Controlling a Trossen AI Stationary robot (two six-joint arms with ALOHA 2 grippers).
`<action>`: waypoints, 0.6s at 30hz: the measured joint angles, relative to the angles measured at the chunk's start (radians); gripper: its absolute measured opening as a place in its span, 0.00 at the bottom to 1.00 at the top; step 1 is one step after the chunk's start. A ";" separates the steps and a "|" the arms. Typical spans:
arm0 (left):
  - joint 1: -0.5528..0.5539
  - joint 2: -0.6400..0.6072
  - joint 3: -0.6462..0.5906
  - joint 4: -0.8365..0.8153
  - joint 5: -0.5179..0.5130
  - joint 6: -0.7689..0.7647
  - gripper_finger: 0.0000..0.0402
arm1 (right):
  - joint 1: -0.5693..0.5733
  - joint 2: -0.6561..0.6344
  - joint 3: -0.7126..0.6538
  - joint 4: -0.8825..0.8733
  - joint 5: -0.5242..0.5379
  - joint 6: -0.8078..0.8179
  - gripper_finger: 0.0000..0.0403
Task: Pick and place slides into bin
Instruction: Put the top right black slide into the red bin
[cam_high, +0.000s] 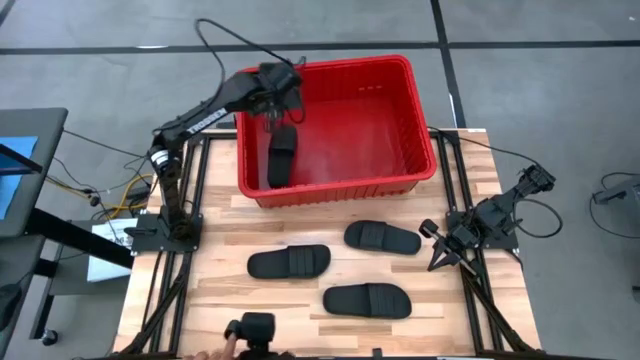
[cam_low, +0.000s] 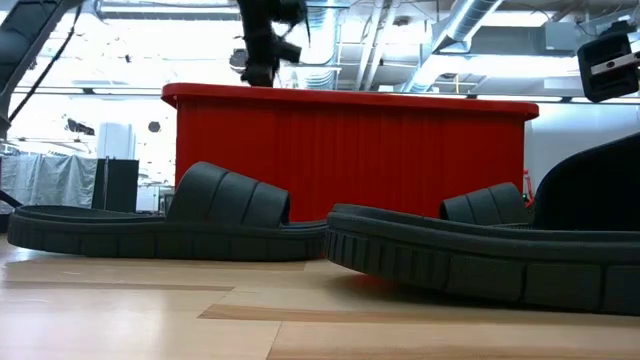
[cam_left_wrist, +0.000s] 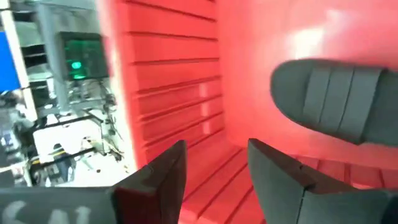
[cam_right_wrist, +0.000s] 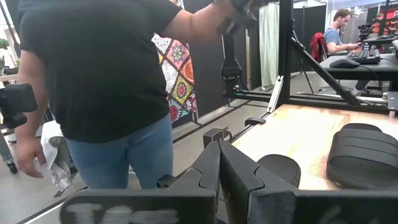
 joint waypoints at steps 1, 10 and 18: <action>-0.004 -0.015 0.019 -0.012 0.000 -0.016 0.40 | 0.000 0.000 0.000 0.000 0.000 0.000 0.00; -0.077 -0.174 0.200 -0.128 0.117 -0.265 0.40 | 0.000 0.000 0.000 0.000 0.000 0.000 0.00; -0.177 -0.360 0.222 -0.166 0.281 -0.552 0.40 | 0.000 0.000 0.000 0.000 0.000 0.000 0.00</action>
